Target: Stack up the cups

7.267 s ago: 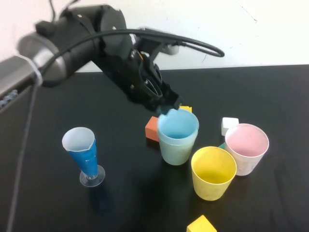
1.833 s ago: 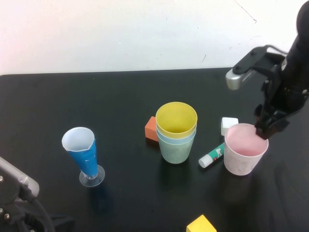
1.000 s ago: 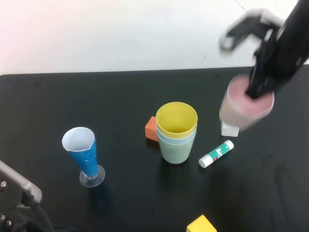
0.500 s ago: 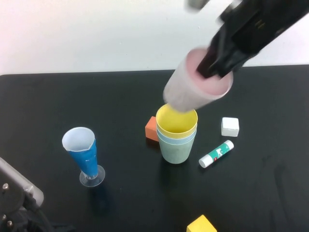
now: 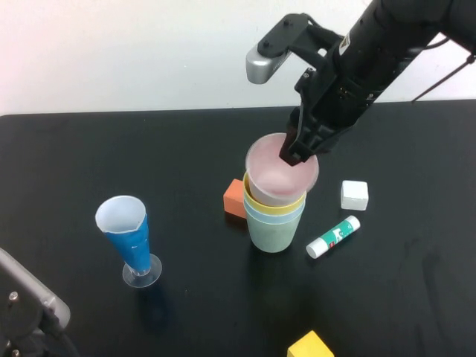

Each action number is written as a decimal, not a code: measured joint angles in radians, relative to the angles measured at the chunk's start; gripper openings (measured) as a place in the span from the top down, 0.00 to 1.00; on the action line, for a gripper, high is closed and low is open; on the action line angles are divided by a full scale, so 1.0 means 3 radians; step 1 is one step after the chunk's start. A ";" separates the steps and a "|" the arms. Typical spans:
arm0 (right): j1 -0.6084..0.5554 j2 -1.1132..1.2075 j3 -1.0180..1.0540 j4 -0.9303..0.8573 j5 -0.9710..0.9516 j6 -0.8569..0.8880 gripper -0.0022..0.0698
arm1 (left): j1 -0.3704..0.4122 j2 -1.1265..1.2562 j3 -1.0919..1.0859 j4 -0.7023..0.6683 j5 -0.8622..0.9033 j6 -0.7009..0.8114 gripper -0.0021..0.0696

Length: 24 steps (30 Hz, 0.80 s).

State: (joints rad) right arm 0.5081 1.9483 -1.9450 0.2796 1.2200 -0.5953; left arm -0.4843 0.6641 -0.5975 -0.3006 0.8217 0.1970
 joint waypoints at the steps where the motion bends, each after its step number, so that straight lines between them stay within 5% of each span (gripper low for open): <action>1: 0.0000 0.0000 0.0000 -0.0024 -0.0006 0.0001 0.69 | 0.0000 0.0000 0.0000 0.0000 0.0000 0.0000 0.97; 6: 0.0005 0.0000 -0.0091 -0.0210 0.0059 0.0031 0.59 | 0.0000 0.0000 0.0000 0.0020 -0.0007 0.0000 0.97; 15: 0.0005 -0.0263 -0.0219 -0.0022 0.0073 0.0024 0.64 | 0.0000 -0.0474 0.0000 0.0078 -0.0451 -0.0164 0.97; 24: 0.0005 -0.1097 0.0370 0.0682 -0.0010 -0.0541 0.76 | 0.0000 -0.1489 0.0212 0.1223 -0.0288 -0.1321 0.97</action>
State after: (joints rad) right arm 0.5097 1.6193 -1.8341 0.4842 1.2169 -0.7576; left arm -0.4843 0.2174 -0.5339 0.0662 0.7354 -0.1992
